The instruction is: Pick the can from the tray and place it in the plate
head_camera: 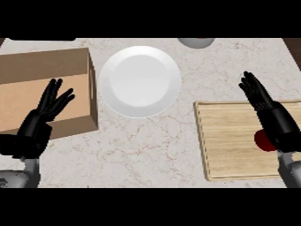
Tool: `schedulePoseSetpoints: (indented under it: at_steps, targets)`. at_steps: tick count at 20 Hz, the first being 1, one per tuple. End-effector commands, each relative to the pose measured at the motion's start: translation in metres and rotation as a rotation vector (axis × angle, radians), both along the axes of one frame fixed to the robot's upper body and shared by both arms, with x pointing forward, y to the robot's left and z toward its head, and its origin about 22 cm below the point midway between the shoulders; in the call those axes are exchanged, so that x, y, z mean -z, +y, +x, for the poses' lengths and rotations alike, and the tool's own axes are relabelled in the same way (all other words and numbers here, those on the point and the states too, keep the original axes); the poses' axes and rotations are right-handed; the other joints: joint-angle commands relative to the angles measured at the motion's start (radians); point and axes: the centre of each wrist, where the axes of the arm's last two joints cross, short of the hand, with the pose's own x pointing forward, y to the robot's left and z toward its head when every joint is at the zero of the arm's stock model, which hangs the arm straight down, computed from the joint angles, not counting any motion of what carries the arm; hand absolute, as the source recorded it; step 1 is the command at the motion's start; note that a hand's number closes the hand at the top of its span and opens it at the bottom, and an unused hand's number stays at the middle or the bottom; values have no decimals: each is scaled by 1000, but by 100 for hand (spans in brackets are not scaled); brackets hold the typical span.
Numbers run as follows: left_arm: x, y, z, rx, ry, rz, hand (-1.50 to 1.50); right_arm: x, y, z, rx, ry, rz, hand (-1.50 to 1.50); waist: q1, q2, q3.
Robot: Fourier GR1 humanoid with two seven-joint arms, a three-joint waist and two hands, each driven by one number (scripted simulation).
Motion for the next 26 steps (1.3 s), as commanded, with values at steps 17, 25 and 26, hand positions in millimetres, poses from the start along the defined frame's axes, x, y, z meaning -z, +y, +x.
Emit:
schedulePoseSetpoints:
  at_steps: [17,25,26]
  targets:
    - [29,39,-12,-71,143,7,0,4,-49,-47,-105,-199,-99,-150,-9,-21,39]
    - [36,32,-22,-61,155,11,0,-26,-108,-62,58,-209,-347,-150,-2,-21,37]
    - [39,22,-23,-66,149,12,0,-29,-118,-62,54,-165,-389,-150,1,-20,37]
